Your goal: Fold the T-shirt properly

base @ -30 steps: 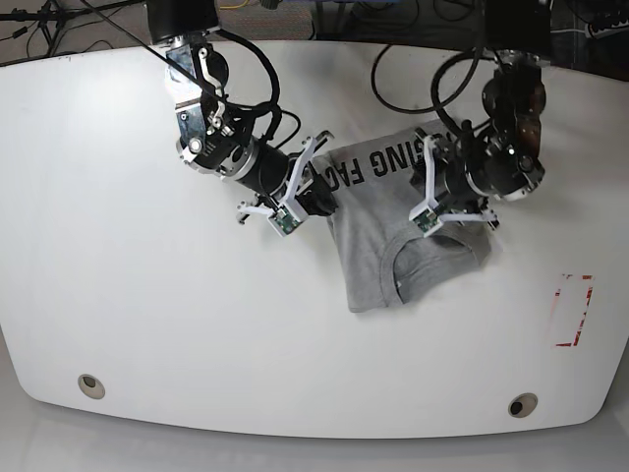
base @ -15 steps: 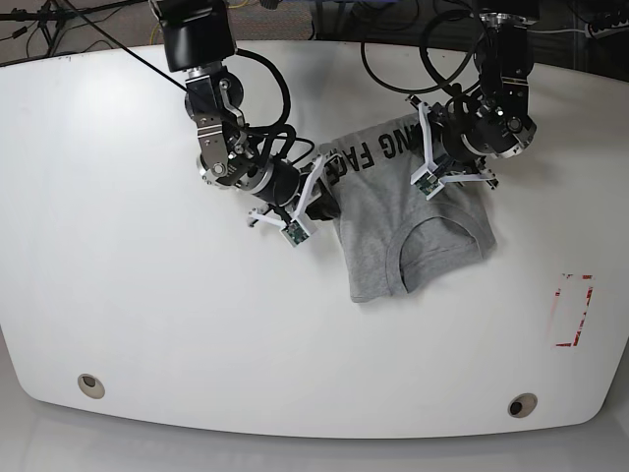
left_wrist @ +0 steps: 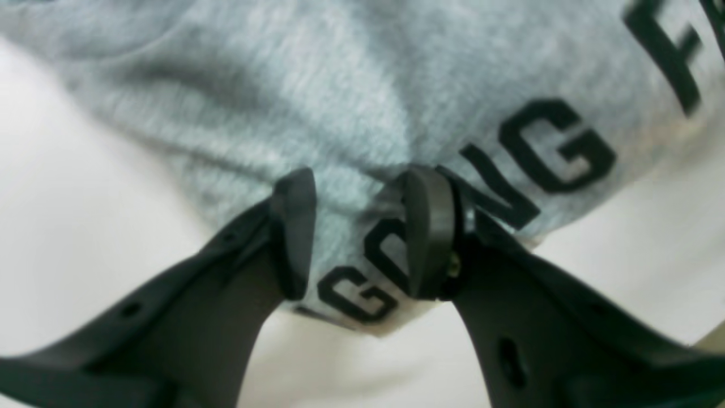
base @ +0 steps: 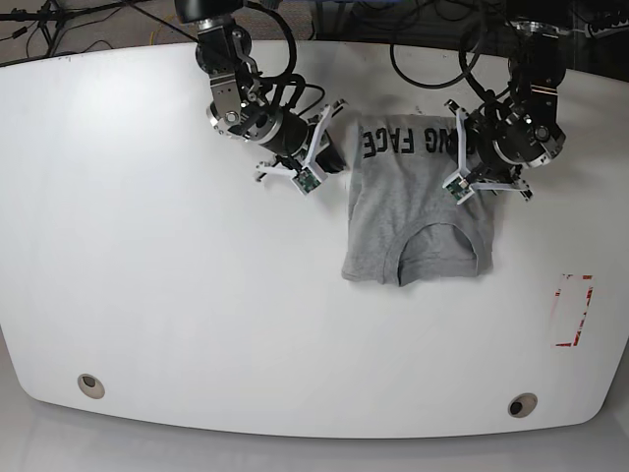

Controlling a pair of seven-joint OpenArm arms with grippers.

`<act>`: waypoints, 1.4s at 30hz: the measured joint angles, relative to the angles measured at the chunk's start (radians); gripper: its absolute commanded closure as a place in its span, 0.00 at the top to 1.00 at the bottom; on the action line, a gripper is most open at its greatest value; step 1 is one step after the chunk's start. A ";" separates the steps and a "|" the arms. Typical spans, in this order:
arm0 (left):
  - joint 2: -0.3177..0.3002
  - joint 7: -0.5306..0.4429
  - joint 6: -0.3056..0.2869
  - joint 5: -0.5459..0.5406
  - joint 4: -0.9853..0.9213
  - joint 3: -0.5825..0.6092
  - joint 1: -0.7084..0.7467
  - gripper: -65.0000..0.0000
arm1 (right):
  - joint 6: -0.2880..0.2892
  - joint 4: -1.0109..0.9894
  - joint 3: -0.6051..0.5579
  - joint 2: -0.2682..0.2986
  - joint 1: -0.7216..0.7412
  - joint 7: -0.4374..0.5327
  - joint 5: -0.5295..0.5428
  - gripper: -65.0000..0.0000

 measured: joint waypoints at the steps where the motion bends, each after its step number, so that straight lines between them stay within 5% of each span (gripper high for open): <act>1: -0.008 0.000 0.000 0.000 0.000 0.000 -0.008 0.38 | 0.001 0.010 0.002 0.002 -0.007 -0.001 0.000 0.06; 12: 0.000 0.048 0.000 0.000 0.075 0.004 -0.059 0.38 | -0.003 0.135 0.007 0.023 -0.047 -0.049 0.000 0.06; 19: 0.095 0.108 0.004 0.011 0.124 -0.022 -0.159 0.39 | -0.004 0.197 0.015 0.062 -0.043 -0.102 0.000 0.06; 24: 0.212 0.109 0.004 0.054 0.124 -0.077 -0.164 0.57 | -0.006 0.204 0.013 0.056 -0.039 -0.102 0.000 0.06; 31: 0.293 -0.019 0.165 0.060 0.121 -0.071 -0.148 0.71 | -0.003 0.205 0.011 0.068 -0.040 -0.102 0.004 0.06; 39: 0.322 -0.189 0.365 0.067 0.013 -0.035 -0.080 0.72 | -0.004 0.203 0.013 0.071 -0.041 -0.101 0.004 0.06; 42: 0.320 -0.234 0.380 0.064 -0.057 -0.020 -0.071 0.72 | -0.003 0.203 0.011 0.071 -0.041 -0.102 0.004 0.06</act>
